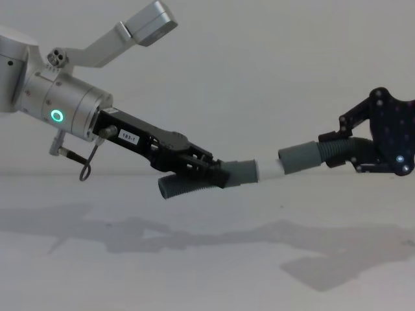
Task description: Use both hands to pick up one end of the pipe from the table, align the ends, and insert them.
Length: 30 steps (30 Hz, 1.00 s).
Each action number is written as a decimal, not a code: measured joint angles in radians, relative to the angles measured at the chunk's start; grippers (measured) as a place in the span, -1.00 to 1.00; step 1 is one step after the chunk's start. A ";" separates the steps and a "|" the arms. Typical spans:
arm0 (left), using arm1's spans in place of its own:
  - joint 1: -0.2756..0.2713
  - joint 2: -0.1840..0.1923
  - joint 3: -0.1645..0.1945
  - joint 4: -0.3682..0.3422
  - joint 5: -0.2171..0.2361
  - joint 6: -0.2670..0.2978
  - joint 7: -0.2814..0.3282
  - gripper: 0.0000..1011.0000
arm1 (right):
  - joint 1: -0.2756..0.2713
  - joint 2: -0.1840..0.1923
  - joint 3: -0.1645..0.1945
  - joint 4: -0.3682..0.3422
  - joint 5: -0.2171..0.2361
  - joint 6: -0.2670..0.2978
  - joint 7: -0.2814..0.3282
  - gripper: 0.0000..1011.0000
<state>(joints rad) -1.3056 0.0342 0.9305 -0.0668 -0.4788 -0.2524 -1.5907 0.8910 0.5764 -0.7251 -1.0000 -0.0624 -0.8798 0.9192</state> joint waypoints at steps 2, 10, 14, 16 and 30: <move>0.000 0.000 0.000 0.000 0.000 0.000 0.000 -0.36 | -0.001 0.002 -0.003 -0.004 0.005 0.001 0.003 -0.54; 0.000 0.000 0.000 0.000 0.000 0.000 0.000 -0.36 | -0.007 0.008 -0.013 -0.017 0.028 0.007 0.013 -0.54; 0.000 0.000 0.000 0.000 0.000 0.000 0.000 -0.36 | -0.008 0.008 -0.018 -0.021 0.039 0.008 0.020 -0.54; 0.000 0.000 0.000 0.000 0.000 0.000 0.000 -0.36 | -0.009 0.008 -0.020 -0.022 0.043 0.009 0.022 -0.54; 0.000 0.000 0.000 0.000 0.000 0.000 0.000 -0.36 | -0.006 0.005 -0.039 -0.022 0.074 0.008 0.037 -0.54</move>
<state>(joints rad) -1.3055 0.0342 0.9304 -0.0669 -0.4791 -0.2524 -1.5903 0.8852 0.5817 -0.7643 -1.0216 0.0115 -0.8717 0.9560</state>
